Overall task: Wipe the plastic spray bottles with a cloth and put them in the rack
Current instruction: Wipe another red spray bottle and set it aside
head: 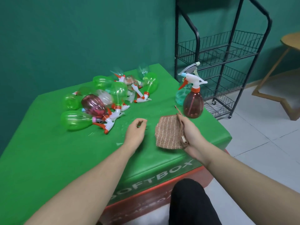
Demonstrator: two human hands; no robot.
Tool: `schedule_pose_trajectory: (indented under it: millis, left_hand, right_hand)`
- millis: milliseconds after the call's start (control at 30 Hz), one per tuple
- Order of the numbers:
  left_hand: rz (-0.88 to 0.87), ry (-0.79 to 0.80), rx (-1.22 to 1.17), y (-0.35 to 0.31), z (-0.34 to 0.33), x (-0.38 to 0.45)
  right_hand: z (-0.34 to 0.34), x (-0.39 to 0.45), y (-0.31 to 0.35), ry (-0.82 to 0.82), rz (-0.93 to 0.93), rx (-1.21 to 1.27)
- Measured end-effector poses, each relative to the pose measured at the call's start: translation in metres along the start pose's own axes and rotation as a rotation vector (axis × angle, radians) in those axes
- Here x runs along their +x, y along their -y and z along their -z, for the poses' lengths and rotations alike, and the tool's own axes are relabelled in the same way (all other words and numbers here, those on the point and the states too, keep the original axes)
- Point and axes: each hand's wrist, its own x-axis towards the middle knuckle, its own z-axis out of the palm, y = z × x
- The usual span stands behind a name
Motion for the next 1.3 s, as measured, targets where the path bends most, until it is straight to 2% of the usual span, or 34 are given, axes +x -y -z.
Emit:
schedule_pose_trajectory:
  millis: [333, 400, 467, 567, 700, 867, 967, 1100, 1233, 1300]
  left_hand:
    - [-0.002, -0.117, 0.074, 0.056, 0.113, 0.034]
    - [-0.07, -0.124, 0.253, 0.067, 0.132, 0.047]
    - [-0.186, -0.115, 0.547, 0.075, 0.148, 0.058]
    - [-0.317, -0.002, 0.747, 0.069, 0.167, 0.074]
    - [-0.525, 0.14, 1.137, 0.061, 0.182, 0.102]
    - [-0.581, 0.229, 1.463, 0.052, 0.19, 0.129]
    - [-0.624, 0.212, 1.59, 0.051, 0.191, 0.133]
    - [-0.668, 0.129, 1.595, 0.053, 0.196, 0.128]
    - [-0.801, -0.009, 1.343, 0.057, 0.2, 0.115]
    - [-0.791, -0.041, 1.198, 0.056, 0.199, 0.104]
  right_hand:
    - [-0.104, 0.043, -0.024, 0.107, -0.037, -0.11]
    - [-0.119, 0.056, -0.027, 0.12, -0.038, -0.129]
    - [-0.132, 0.068, -0.029, 0.135, -0.039, -0.134]
    - [-0.145, 0.086, -0.033, 0.138, -0.035, -0.137]
    - [-0.154, 0.104, -0.037, 0.135, -0.044, -0.133]
    - [-0.158, 0.113, -0.04, 0.122, -0.066, -0.12]
    - [-0.157, 0.112, -0.042, 0.125, -0.083, -0.117]
    - [-0.151, 0.105, -0.042, 0.117, -0.08, -0.116]
    - [-0.146, 0.089, -0.038, 0.098, -0.072, -0.106]
    - [-0.143, 0.078, -0.036, 0.086, -0.07, -0.115]
